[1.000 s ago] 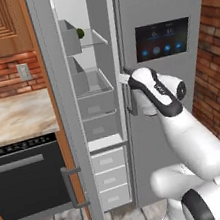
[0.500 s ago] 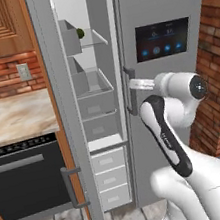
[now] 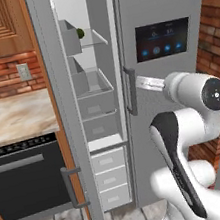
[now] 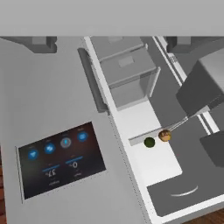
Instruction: There's a chicken drumstick in the fridge that needs to be moved to the freezer for freezing. Pick up the chicken drumstick from the fridge, place it on any shelf in the freezer, and close the fridge and freezer doors when done.
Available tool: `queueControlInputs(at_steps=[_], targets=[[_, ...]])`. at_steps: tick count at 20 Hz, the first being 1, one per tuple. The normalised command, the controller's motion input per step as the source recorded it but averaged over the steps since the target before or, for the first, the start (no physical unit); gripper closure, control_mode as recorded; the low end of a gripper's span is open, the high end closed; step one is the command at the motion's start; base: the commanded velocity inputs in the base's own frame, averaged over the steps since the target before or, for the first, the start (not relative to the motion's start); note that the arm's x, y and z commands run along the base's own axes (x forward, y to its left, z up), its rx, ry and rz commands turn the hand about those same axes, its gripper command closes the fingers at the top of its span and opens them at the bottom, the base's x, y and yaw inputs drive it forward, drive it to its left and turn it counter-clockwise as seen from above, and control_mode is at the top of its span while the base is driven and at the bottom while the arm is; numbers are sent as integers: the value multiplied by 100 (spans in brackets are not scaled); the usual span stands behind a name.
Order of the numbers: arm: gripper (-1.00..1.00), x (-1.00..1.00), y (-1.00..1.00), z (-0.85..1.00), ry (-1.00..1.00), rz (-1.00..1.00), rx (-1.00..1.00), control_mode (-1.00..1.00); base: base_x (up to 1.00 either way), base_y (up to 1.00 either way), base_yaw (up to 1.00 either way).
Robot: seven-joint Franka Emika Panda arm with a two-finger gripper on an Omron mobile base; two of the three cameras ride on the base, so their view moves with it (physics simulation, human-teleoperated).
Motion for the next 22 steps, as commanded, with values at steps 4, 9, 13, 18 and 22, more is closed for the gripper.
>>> queueControlInputs(at_steps=[4,9,13,18,22], targets=[[-100,-100,39,9,0,-7,0,-100,0,0,0],[-100,-97,55,0,0,-3,0,-100,0,0,0],[-100,-82,66,0,0,-3,0,-100,0,0,0],[-100,-61,59,0,-1,-2,0,-100,0,0,0],[-100,20,88,-6,-1,-2,-2,-100,0,0,0]])
